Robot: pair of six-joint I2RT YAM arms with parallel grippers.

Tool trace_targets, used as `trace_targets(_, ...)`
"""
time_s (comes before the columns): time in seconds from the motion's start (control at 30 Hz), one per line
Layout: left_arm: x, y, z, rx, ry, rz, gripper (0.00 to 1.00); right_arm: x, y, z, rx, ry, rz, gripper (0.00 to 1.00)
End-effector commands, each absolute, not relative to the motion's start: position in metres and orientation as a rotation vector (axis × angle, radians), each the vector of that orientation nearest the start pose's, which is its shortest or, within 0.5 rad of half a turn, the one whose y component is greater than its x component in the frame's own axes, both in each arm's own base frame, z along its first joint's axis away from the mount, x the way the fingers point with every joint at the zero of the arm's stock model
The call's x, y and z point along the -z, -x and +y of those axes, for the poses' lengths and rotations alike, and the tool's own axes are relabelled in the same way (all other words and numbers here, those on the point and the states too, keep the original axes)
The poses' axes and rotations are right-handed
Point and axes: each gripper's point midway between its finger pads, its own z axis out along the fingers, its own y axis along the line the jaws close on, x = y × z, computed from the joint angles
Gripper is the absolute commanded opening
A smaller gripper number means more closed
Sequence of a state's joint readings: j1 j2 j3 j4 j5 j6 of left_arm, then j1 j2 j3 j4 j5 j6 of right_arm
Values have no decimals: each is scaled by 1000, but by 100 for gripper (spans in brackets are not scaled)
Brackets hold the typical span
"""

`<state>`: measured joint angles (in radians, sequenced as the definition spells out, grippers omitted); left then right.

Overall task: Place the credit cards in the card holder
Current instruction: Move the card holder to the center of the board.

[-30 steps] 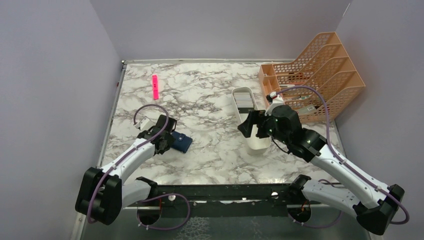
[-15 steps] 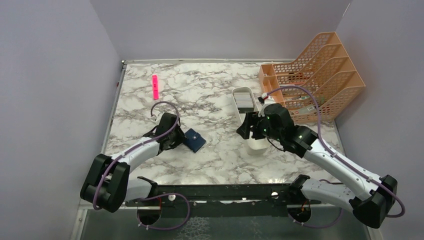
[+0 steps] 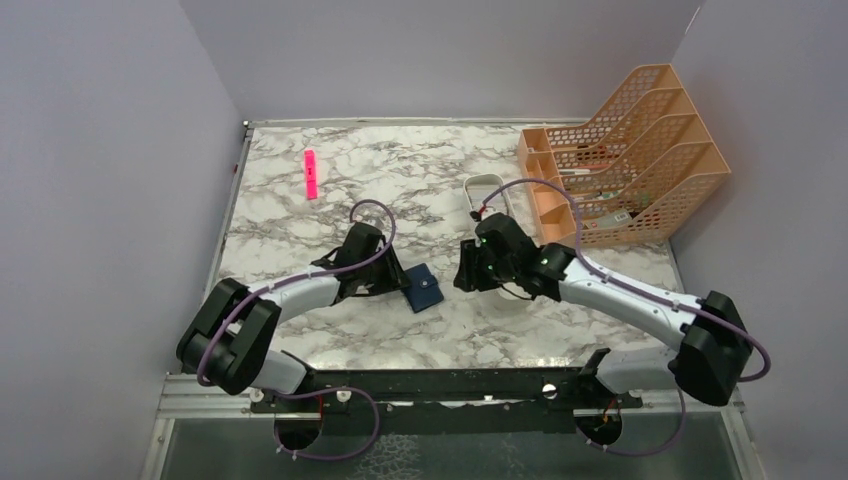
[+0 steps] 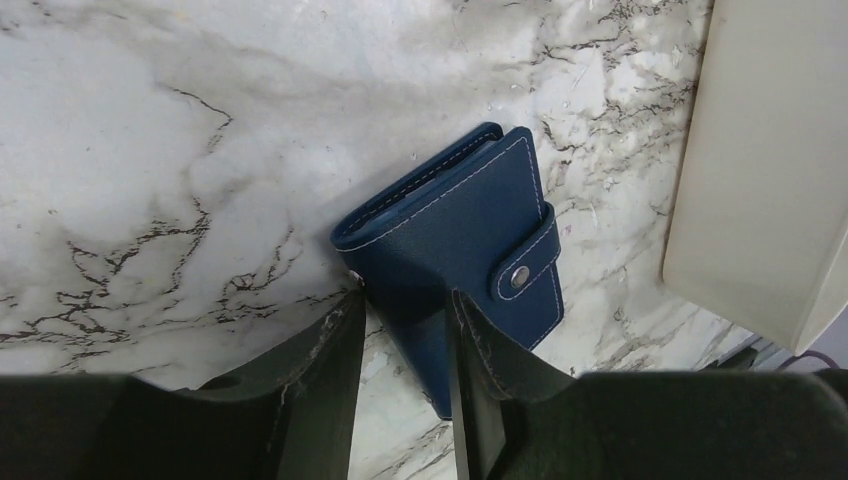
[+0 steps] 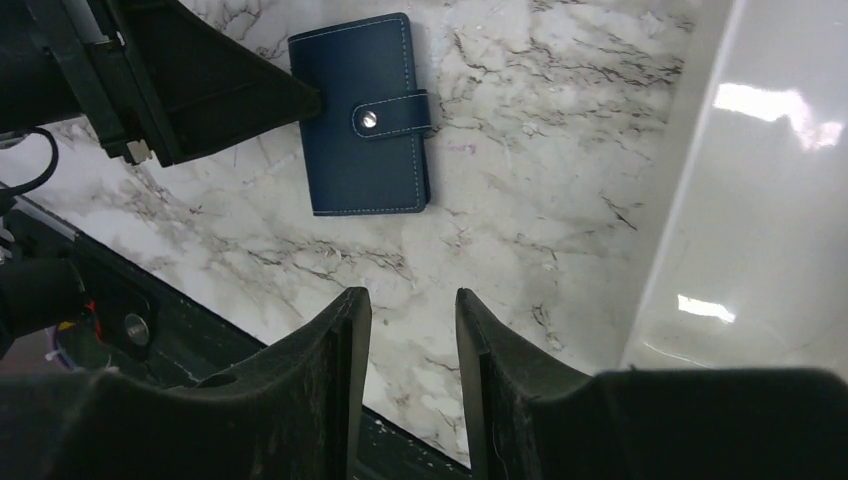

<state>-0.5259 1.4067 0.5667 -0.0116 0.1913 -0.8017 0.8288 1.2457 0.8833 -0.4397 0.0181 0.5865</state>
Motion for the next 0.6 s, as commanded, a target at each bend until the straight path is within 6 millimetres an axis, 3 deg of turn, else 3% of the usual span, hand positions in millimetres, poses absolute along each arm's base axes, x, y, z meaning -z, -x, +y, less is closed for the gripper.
trace_targets(0.0,-50,-245,-225,877,176,2529,39,-127,-225,289,-617,297,2424,40)
trace_targets(0.27,-58,-243,-214,929,255,2496,40,-95,-233,332,-583,369,2458,36)
trace_targets(0.4,-52,-245,-209,921,274,2509,39,-85,-237,355,-569,405,2466,35)
trace_targets(0.57,-42,-245,-210,915,273,2548,38,-67,-247,363,-469,407,2502,34)
